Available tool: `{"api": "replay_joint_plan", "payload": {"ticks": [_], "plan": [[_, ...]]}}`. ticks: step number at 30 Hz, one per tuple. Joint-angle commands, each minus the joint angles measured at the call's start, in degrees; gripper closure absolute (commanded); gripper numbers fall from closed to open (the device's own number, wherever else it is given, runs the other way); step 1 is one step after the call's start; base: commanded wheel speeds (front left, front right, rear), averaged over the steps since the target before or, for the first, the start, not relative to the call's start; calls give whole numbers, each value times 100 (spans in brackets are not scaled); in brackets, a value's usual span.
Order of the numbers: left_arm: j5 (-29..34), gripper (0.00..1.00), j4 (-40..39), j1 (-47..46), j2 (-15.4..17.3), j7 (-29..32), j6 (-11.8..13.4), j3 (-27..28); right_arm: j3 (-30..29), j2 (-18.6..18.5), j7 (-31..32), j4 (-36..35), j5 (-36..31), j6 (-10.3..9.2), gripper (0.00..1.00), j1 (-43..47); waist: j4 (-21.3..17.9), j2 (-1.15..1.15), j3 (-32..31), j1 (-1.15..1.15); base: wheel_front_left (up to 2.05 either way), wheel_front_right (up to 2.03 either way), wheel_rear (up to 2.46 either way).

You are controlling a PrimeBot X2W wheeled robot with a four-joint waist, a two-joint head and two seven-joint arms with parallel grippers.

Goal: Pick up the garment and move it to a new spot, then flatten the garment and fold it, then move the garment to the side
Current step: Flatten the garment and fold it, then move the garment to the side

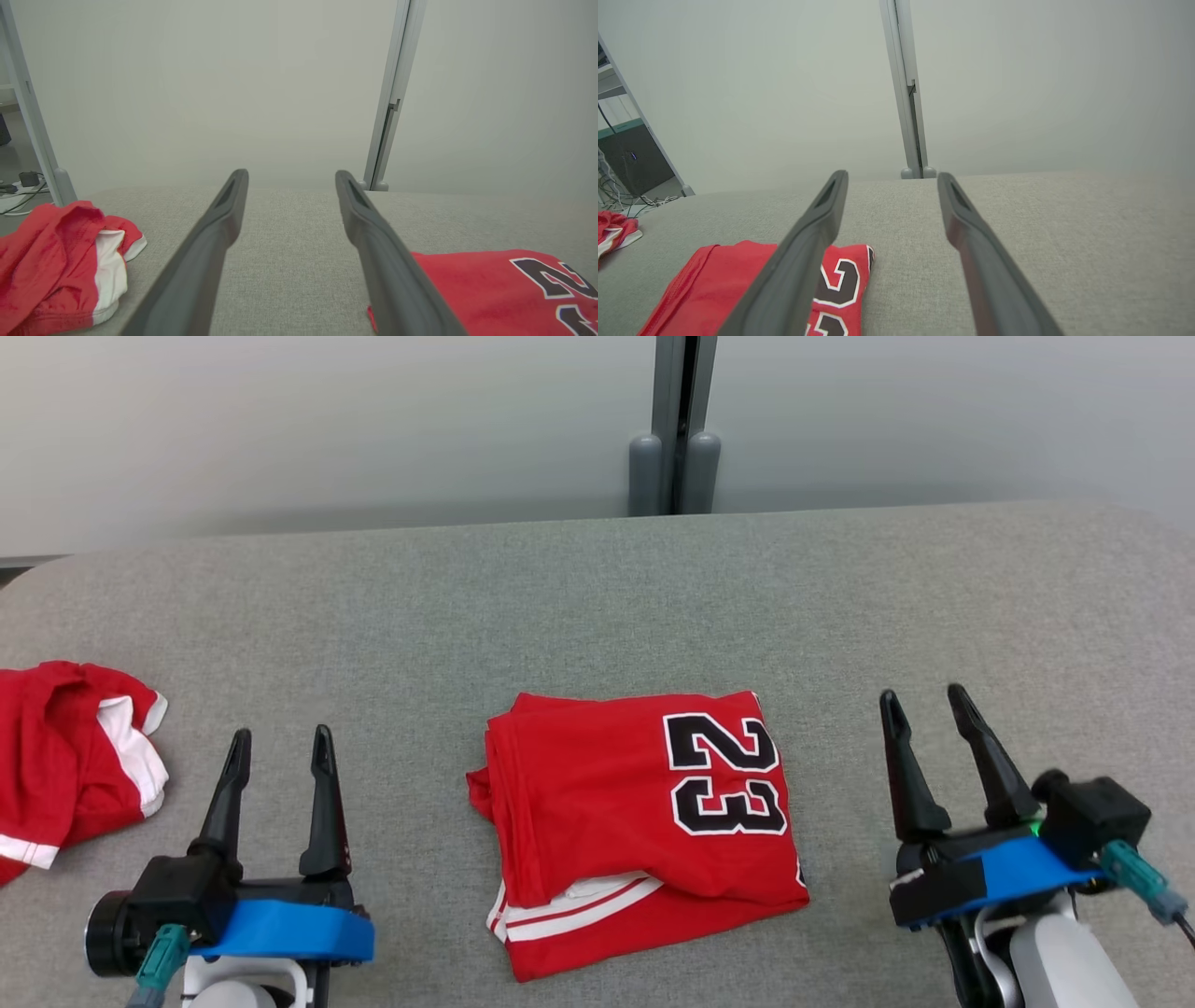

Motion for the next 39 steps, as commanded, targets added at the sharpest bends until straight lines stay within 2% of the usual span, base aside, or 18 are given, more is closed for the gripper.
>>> {"api": "replay_joint_plan", "payload": {"ticks": [1,11,25,33,39], "plan": [[41,0,11,50,-5,-16,-7,51,-38,32,-20,-41,-45,1,0,130,-15,0,-27,0,0,0,0],[160,0,-93,258,-5,-16,31,225,-384,190,-19,-348,-311,1,0,743,53,0,-120,0,0,0,0],[242,0,-101,238,-5,-16,22,251,-501,227,134,-467,-476,1,0,829,123,0,-109,0,0,0,0],[203,0,-119,83,-7,-16,17,222,-307,228,259,-513,-672,1,0,229,190,0,27,0,0,0,0],[147,0,-109,-13,-5,-16,18,137,73,225,644,-119,-788,1,0,-394,296,0,139,0,0,0,0]]}}
